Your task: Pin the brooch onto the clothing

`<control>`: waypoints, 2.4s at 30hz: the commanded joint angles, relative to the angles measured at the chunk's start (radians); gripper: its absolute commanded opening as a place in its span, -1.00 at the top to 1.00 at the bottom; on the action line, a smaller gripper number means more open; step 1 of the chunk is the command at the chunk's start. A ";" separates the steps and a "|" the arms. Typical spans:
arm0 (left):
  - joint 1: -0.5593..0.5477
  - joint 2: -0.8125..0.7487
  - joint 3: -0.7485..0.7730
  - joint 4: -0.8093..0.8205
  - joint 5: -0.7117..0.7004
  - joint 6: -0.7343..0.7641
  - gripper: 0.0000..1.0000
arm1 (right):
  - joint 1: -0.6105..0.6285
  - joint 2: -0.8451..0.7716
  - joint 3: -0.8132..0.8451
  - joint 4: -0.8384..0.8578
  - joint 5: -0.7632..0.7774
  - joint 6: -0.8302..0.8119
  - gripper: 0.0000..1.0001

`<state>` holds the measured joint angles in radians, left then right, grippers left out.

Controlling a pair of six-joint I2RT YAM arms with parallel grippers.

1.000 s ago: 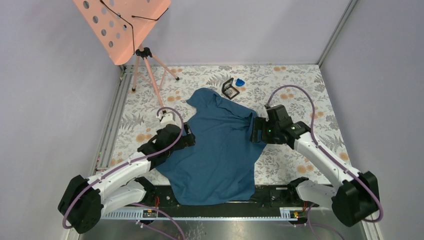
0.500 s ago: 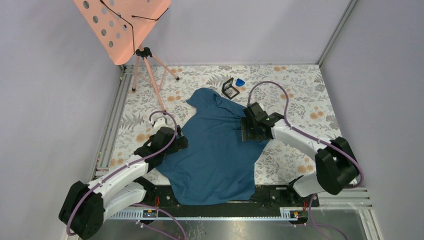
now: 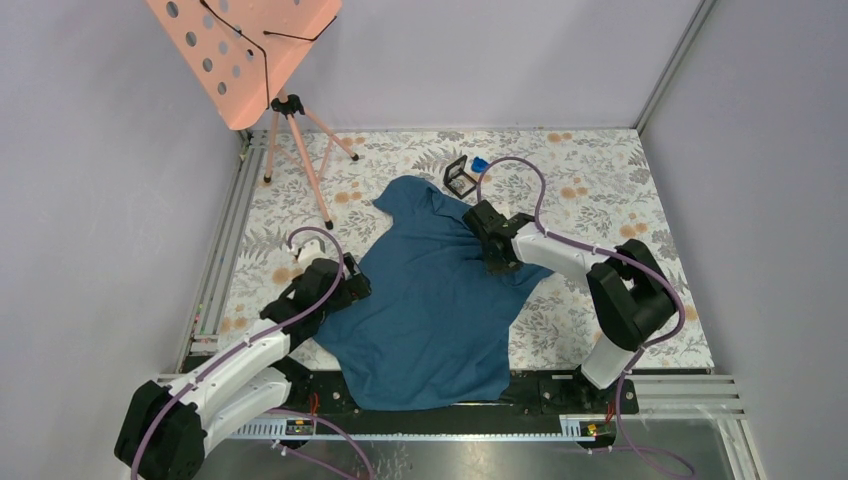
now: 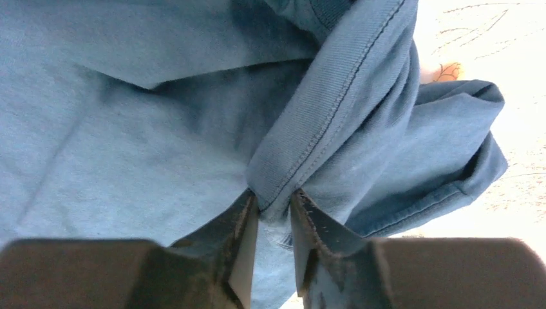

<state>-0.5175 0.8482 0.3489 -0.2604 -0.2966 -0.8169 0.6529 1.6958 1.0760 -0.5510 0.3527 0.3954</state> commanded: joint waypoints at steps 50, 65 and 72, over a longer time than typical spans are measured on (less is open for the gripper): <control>-0.290 1.006 0.890 0.161 0.219 0.087 -0.34 | 0.001 -0.933 -0.266 -0.364 -0.060 0.141 0.99; -0.314 1.070 0.886 0.226 0.209 0.058 -0.14 | 0.000 -0.938 -0.284 -0.357 -0.068 0.143 1.00; -0.314 1.111 0.936 0.203 0.192 0.076 -0.07 | 0.001 -0.935 -0.281 -0.353 -0.073 0.142 1.00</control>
<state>-0.8265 1.9335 1.2240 -0.0963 -0.0788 -0.7521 0.6525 0.7673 0.7967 -0.9115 0.2867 0.5251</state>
